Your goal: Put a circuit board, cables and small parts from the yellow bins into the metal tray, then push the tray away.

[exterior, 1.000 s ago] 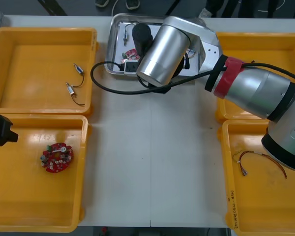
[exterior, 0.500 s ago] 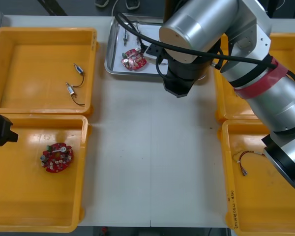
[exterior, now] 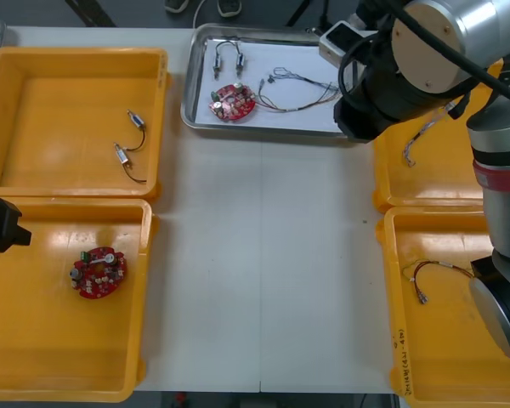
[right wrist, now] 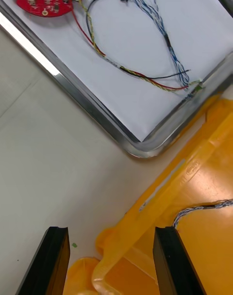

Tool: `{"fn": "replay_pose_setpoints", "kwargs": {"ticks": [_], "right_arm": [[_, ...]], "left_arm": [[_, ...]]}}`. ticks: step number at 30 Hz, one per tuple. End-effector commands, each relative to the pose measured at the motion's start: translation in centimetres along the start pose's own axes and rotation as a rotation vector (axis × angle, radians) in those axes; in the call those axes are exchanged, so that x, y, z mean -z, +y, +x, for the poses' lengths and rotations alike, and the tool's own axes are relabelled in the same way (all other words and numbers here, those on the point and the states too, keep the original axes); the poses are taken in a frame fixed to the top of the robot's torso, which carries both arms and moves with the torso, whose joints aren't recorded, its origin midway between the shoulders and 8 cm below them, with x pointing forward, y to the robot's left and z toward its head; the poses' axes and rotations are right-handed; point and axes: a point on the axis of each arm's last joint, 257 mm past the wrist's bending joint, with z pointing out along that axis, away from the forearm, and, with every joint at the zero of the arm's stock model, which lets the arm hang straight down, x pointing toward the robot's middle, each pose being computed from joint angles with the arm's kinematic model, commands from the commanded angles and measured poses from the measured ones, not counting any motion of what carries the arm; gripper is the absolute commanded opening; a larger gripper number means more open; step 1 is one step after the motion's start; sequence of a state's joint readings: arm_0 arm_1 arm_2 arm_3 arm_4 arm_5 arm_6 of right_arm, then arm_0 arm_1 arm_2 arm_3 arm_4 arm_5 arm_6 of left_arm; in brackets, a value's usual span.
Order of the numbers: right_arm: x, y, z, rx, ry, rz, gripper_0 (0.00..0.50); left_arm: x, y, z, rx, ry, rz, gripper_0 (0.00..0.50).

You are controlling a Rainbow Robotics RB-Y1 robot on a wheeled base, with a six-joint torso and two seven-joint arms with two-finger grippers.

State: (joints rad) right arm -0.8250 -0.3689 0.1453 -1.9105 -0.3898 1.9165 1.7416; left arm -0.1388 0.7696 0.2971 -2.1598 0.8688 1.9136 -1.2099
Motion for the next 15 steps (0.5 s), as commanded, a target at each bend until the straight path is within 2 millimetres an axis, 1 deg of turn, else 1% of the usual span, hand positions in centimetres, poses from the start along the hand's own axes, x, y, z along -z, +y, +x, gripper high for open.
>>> {"fn": "replay_pose_setpoints", "kwargs": {"ticks": [1, 2, 4, 5, 7, 8, 10, 11, 13, 15], "right_arm": [[0.5, -3.2, 4.0, -0.209, 0.009, 0.026, 0.500], [0.4, -3.5, 4.6, -0.230, 0.014, 0.025, 0.500], [0.6, -4.7, 6.2, -0.318, 0.019, 0.012, 0.500], [0.6, -5.0, 6.6, -0.336, 0.022, 0.010, 0.500], [0.7, -6.4, 8.5, -0.407, 0.031, 0.006, 0.500], [0.7, -6.7, 9.0, -0.419, 0.036, 0.008, 0.500], [1.1, -8.2, 10.9, -0.457, 0.047, 0.030, 0.500], [1.2, -8.5, 11.5, -0.464, 0.050, 0.038, 0.500], [1.8, -9.6, 13.4, -0.483, 0.059, 0.067, 0.500], [2.3, -10.4, 14.5, -0.493, 0.062, 0.087, 0.500]], "left_arm": [[1.3, 1.4, -0.2, -0.072, -0.019, -0.041, 0.500], [1.3, 1.4, -0.2, -0.072, -0.019, -0.041, 0.500], [1.3, 1.4, -0.2, -0.072, -0.019, -0.041, 0.500], [1.3, 1.4, -0.2, -0.072, -0.019, -0.041, 0.500], [1.3, 1.4, -0.2, -0.072, -0.019, -0.041, 0.500], [1.3, 1.4, -0.2, -0.072, -0.019, -0.041, 0.500], [1.3, 1.4, -0.2, -0.072, -0.019, -0.041, 0.500], [1.3, 1.4, -0.2, -0.072, -0.019, -0.041, 0.500], [1.3, 1.4, -0.2, -0.072, -0.019, -0.041, 0.500], [1.3, 1.4, -0.2, -0.072, -0.019, -0.041, 0.500]]}}
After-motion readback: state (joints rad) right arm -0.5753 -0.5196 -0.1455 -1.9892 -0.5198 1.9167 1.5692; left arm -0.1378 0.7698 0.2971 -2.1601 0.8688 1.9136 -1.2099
